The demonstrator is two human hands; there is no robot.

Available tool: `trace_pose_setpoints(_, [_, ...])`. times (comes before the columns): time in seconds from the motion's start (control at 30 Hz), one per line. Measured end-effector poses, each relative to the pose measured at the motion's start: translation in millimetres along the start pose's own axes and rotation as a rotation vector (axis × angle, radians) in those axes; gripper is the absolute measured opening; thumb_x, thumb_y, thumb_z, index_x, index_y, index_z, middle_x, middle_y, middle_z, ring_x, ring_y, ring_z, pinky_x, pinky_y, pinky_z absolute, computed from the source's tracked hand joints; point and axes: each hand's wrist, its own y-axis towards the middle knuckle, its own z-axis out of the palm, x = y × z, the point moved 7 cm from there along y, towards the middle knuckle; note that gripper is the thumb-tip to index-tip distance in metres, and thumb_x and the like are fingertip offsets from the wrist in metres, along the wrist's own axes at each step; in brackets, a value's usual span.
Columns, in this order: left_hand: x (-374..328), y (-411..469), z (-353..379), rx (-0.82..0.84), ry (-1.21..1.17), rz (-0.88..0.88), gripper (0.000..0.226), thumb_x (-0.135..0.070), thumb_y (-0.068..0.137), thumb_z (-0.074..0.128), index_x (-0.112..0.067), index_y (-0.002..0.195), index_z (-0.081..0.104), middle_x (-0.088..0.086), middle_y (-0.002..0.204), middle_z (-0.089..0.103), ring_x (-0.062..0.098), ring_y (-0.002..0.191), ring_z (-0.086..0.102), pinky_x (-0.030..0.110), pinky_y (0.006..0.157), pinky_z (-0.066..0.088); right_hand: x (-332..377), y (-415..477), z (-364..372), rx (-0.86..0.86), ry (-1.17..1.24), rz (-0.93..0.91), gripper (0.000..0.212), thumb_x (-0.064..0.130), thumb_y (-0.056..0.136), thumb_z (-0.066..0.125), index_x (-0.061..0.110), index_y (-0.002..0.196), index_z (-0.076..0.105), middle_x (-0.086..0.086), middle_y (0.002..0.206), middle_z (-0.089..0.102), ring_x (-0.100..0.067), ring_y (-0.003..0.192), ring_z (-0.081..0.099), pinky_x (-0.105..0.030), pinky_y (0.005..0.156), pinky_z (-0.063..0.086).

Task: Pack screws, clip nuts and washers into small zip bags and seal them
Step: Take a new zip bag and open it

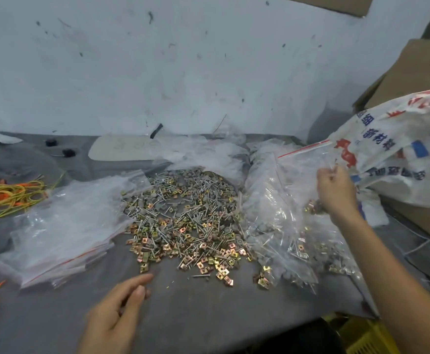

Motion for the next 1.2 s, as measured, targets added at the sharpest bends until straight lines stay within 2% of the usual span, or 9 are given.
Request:
trace_pose_setpoints(0.07, [19,4,-2,0.0,0.055,-0.051,0.046,-0.009,0.092,0.067,-0.055,0.094,0.071,-0.019,0.088,0.074,-0.008,0.084,0.066,0.017,0.077,0.049,-25,30,17,0.056,-0.191,0.099,0.053,0.033,0.098,0.056,0.019,0.143,0.032,-0.021,0.137,0.051,-0.038,0.114,0.055,-0.051,0.095,0.05])
trace_pose_setpoints(0.13, [29,10,-9,-0.035,0.136,-0.061,0.042,-0.011,0.09,0.07,-0.053,0.09,0.073,-0.029,0.091,0.07,-0.011,0.085,0.062,0.014,0.073,0.048,-43,36,32,0.079,-0.39,0.066,0.075,0.03,0.094,0.065,0.02,0.153,0.019,-0.023,0.155,0.03,-0.044,0.137,0.035,-0.056,0.111,0.035])
trace_pose_setpoints(0.27, [31,32,-35,-0.137,0.32,0.016,0.034,-0.007,0.09,0.07,-0.04,0.097,0.07,-0.02,0.092,0.071,0.003,0.086,0.063,0.03,0.081,0.052,-75,28,63,0.179,-0.761,-0.102,0.035,0.027,0.093,0.055,0.017,0.126,0.061,-0.025,0.134,0.052,-0.045,0.12,0.05,-0.053,0.104,0.043])
trace_pose_setpoints(0.4, [21,66,-63,-0.237,0.559,0.144,0.025,-0.014,0.087,0.057,-0.01,0.104,0.075,0.007,0.103,0.074,0.033,0.097,0.067,0.048,0.087,0.051,-86,23,73,0.247,-0.882,-0.179,0.034,0.031,0.096,0.043,0.021,0.111,0.072,-0.021,0.134,0.057,-0.043,0.12,0.052,-0.052,0.105,0.041])
trace_pose_setpoints(0.57, [48,111,-71,-0.063,0.918,-0.07,0.047,-0.03,0.096,0.061,-0.021,0.141,0.055,0.005,0.147,0.052,0.032,0.136,0.042,0.046,0.108,0.032,-76,10,63,0.118,-0.733,-0.19,0.049,0.042,0.092,0.039,0.018,0.127,0.065,-0.022,0.156,0.027,-0.045,0.138,0.027,-0.058,0.116,0.024])
trace_pose_setpoints(0.7, [66,127,-69,0.061,1.071,-0.105,0.034,-0.039,0.101,0.049,-0.035,0.133,0.06,-0.006,0.13,0.064,0.023,0.122,0.053,0.039,0.096,0.035,-36,-38,58,0.014,-0.461,-0.333,0.052,0.041,0.084,0.046,0.016,0.127,0.06,-0.021,0.153,0.03,-0.045,0.138,0.028,-0.061,0.114,0.024])
trace_pose_setpoints(0.97, [65,133,-75,-0.004,0.958,-0.05,0.029,-0.038,0.093,0.063,-0.027,0.119,0.068,0.001,0.116,0.067,0.026,0.108,0.057,0.041,0.09,0.046,23,-251,118,0.428,0.062,-0.637,0.017,0.026,0.083,0.069,0.024,0.099,0.074,0.008,0.115,0.061,-0.013,0.109,0.059,-0.021,0.098,0.04])
trace_pose_setpoints(1.1, [55,143,-52,0.038,0.993,-0.004,0.054,-0.058,0.092,0.058,-0.027,0.136,0.059,0.003,0.13,0.063,0.028,0.12,0.054,0.043,0.098,0.045,26,-301,150,0.524,0.128,-0.661,0.018,0.014,0.074,0.077,0.025,0.089,0.075,0.008,0.103,0.067,-0.01,0.093,0.062,-0.014,0.088,0.045])
trace_pose_setpoints(1.2, [54,152,-30,0.14,1.134,0.013,0.047,-0.055,0.097,0.051,-0.027,0.134,0.06,0.004,0.13,0.061,0.028,0.12,0.053,0.04,0.097,0.044,25,-312,159,0.531,0.126,-0.706,0.017,0.012,0.074,0.078,0.022,0.088,0.075,0.009,0.095,0.068,-0.01,0.086,0.062,-0.015,0.082,0.047])
